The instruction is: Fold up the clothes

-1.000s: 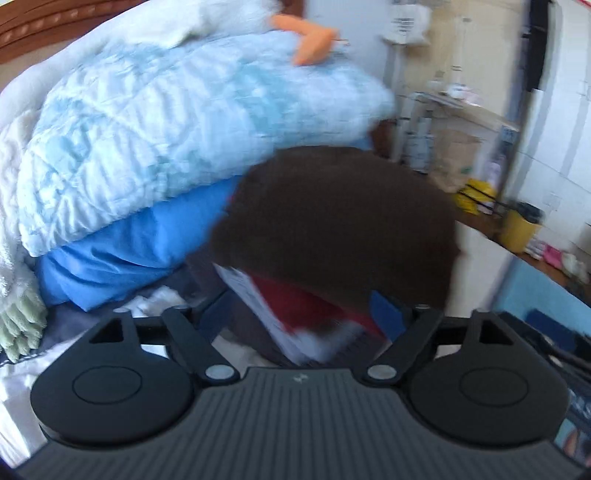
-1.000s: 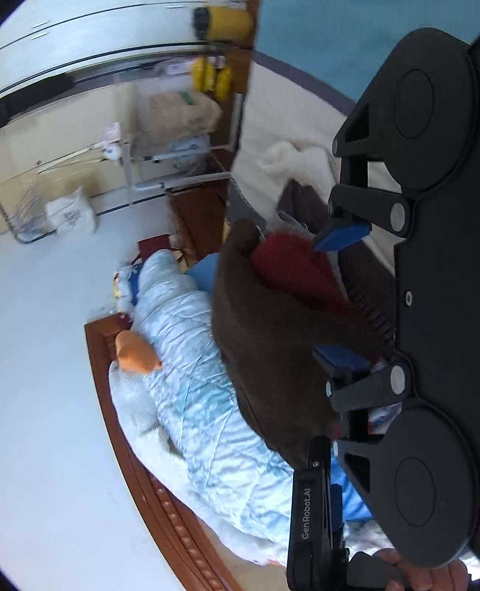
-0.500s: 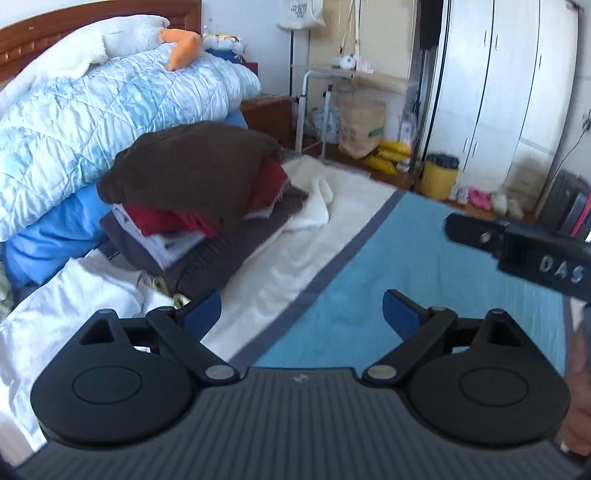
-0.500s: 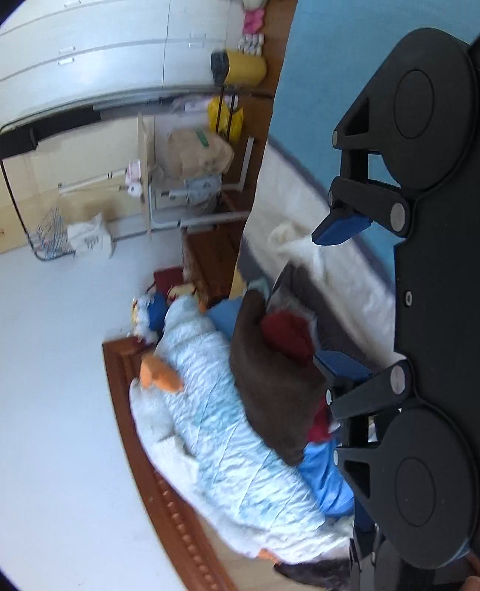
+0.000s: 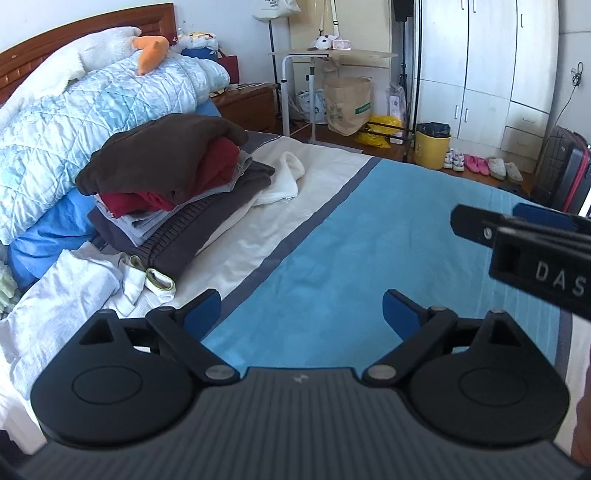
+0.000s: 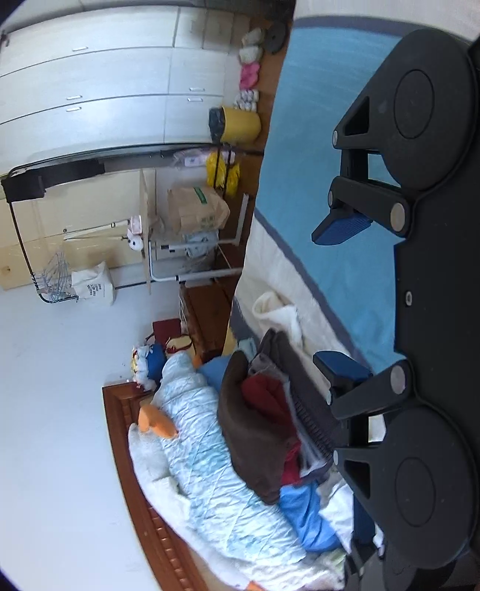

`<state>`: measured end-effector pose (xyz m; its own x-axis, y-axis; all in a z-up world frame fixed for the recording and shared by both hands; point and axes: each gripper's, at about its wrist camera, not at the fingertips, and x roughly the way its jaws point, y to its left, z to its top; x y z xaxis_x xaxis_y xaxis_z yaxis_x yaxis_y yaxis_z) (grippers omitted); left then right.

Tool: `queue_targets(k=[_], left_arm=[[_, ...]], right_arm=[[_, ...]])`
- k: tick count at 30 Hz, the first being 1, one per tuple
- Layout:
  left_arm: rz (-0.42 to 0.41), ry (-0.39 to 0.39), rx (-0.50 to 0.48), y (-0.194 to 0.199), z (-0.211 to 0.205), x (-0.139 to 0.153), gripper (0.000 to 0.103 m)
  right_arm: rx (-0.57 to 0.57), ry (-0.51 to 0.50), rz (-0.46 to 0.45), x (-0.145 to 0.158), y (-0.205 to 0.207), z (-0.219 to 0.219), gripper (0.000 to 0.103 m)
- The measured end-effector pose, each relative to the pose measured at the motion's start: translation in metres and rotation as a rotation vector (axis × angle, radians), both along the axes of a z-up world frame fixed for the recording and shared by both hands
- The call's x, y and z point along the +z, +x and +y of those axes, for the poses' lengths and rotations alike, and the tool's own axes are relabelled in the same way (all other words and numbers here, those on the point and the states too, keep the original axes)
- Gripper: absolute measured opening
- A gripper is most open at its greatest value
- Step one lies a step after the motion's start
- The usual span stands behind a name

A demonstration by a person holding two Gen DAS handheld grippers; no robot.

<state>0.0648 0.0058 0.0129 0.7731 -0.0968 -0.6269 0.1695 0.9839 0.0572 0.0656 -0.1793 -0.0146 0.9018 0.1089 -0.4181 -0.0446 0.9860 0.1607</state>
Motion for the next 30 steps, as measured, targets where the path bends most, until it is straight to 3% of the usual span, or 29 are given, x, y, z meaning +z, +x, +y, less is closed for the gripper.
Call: queue_targets(k=[4,6,10,13,20,26,30], left_arm=[[-0.042,0.015,-0.013,-0.004,-0.006,-0.009,0.095],[-0.043,-0.001,-0.020,-0.003,-0.007,-0.016,0.095],[0.000,-0.075,0.000,0.000,0.000,-0.026,0.095],[0.000,-0.039,0.016,0.003,0.000,-0.030,0.095],[0.018,-0.051,0.014,0.006,0.004,-0.034,0.095],[0.030,0.053,0.049,0.008,-0.002,-0.043,0.102],[0.051,0.031,0.045,0.009,-0.001,-0.046,0.102]], right_arm=[[-0.035,-0.013,0.033,-0.007,-0.004,-0.003,0.073],[-0.060,-0.015,0.038,-0.012,-0.006,-0.004,0.092],[-0.062,-0.018,0.044,-0.021,-0.008,-0.002,0.093],[-0.060,-0.013,0.063,-0.025,-0.006,-0.001,0.093],[-0.056,-0.004,0.103,-0.032,-0.004,0.001,0.093],[-0.105,0.014,0.169,-0.039,0.000,-0.001,0.093],[-0.146,0.033,0.210,-0.046,0.001,-0.006,0.093]])
